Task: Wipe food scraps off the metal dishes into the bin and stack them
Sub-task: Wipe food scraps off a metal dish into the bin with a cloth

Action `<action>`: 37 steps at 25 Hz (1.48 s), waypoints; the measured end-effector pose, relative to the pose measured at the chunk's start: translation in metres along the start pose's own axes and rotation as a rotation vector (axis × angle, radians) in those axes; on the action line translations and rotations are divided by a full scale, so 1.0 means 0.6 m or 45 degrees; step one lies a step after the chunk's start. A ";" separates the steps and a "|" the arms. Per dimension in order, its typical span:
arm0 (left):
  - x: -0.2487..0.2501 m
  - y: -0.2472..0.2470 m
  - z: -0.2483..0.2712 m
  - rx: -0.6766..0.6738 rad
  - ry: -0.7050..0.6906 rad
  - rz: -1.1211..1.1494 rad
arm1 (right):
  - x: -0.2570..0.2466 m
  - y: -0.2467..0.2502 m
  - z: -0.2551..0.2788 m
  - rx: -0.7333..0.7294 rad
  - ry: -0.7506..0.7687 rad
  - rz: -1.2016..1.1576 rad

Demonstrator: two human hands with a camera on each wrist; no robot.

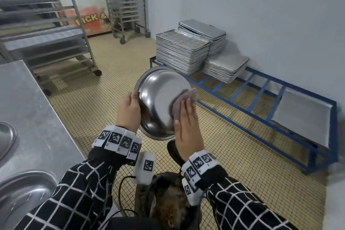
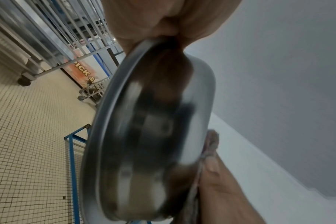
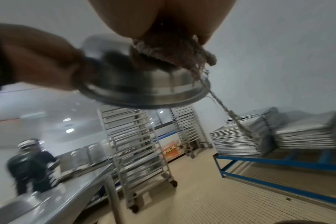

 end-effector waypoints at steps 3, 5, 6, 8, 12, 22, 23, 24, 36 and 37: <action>0.017 -0.014 0.017 -0.057 -0.060 -0.015 | -0.061 -0.007 -0.005 0.002 0.178 -0.019; 0.026 -0.021 0.026 -0.098 -0.088 0.007 | -0.078 0.014 -0.041 0.069 0.172 -0.074; 0.030 -0.024 0.030 -0.122 -0.093 0.010 | -0.075 0.027 -0.063 0.115 0.147 -0.083; 0.031 -0.028 0.030 -0.159 -0.084 0.009 | -0.048 0.052 -0.102 0.212 0.061 -0.121; 0.021 -0.019 0.016 -0.116 -0.020 0.073 | 0.038 0.054 -0.094 0.099 -0.147 -0.243; 0.013 -0.035 0.017 -0.148 0.022 0.088 | -0.043 0.005 -0.057 0.029 0.045 -0.207; 0.014 -0.037 0.020 -0.160 0.031 0.103 | -0.037 0.022 -0.076 0.110 0.028 -0.202; 0.014 -0.038 0.022 -0.170 0.045 0.124 | -0.020 0.038 -0.093 0.197 -0.004 -0.206; 0.021 -0.058 0.012 -0.365 -0.285 -0.356 | -0.017 0.061 -0.072 0.271 -0.001 -0.254; 0.020 -0.064 0.014 -0.388 -0.302 -0.371 | -0.036 0.049 -0.074 0.253 0.072 -0.192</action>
Point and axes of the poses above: each hand's wrist, its own z-axis away from the middle knuckle, its own y-axis out of the back of the hand, x = y × z, the point moved 9 cm from there along -z, towards the middle knuckle, and after that the axes turned 9 degrees about x, right-handed, at the moved point
